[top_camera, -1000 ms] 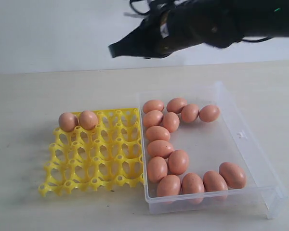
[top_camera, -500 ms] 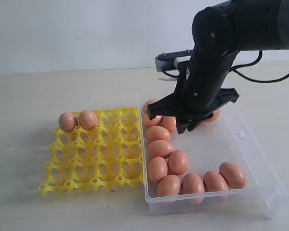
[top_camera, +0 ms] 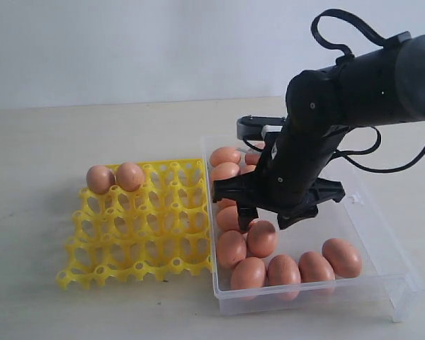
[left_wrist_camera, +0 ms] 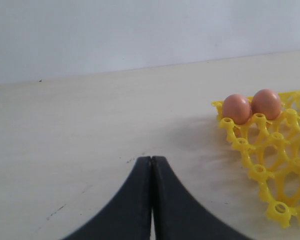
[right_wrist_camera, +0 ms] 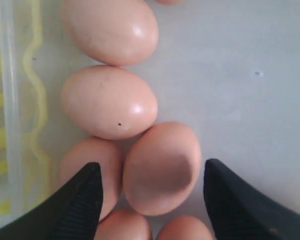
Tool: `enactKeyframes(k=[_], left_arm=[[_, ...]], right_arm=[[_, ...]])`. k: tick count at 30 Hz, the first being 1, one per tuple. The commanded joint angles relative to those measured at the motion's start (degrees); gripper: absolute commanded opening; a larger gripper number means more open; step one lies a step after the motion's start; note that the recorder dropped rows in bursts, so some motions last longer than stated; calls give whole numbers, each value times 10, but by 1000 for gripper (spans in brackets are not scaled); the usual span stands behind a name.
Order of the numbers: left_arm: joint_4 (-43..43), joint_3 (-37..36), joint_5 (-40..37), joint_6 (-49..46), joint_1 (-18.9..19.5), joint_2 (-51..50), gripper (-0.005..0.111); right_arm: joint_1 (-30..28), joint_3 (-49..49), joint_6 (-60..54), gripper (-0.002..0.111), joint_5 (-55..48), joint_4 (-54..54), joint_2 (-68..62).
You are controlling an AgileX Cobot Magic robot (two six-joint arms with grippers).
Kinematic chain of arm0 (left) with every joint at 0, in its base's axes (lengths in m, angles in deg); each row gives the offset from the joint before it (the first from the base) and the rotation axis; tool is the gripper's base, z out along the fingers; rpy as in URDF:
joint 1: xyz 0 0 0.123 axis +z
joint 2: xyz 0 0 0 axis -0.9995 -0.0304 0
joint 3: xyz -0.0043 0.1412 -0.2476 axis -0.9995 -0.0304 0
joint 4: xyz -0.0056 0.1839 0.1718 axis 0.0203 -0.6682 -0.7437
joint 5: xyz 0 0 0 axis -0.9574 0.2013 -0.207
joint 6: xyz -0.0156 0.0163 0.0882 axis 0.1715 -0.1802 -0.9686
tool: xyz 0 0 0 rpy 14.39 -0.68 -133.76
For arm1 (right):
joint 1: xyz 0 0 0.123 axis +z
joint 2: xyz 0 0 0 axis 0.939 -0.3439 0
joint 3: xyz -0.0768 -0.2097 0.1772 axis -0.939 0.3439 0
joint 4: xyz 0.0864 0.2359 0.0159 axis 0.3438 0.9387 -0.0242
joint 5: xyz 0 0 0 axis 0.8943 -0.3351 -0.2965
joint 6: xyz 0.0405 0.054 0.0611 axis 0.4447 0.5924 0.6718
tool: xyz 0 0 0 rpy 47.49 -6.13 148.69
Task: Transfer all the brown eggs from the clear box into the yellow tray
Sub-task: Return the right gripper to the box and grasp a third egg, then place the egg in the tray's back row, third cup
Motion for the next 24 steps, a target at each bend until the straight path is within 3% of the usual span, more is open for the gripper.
enactKeyframes(k=[1,9,11,17,22,23,24], left_arm=[[3,3,2,0,-3,-2,0],[3,3,2,2,-3,-2,0],[3,3,2,2,-3,-2,0],[3,3,2,1,-3,-2,0],[3,3,2,1,-3,-2,0],[3,3,2,2,-3,-2,0],[3,3,2,2,-3,-2,0]], right_arm=[[-2,4,5,58,23,5,-24],[-2,5,8,54,35,-6,-56],[-2,5,10,45,35,-13,-61],[-2,5,9,1,34,-52,-53],[-2,5,-9,0,56,-71,13],[-2,9,-27,0,92,-71,33],[7,22,-68,0,193,-64,69]])
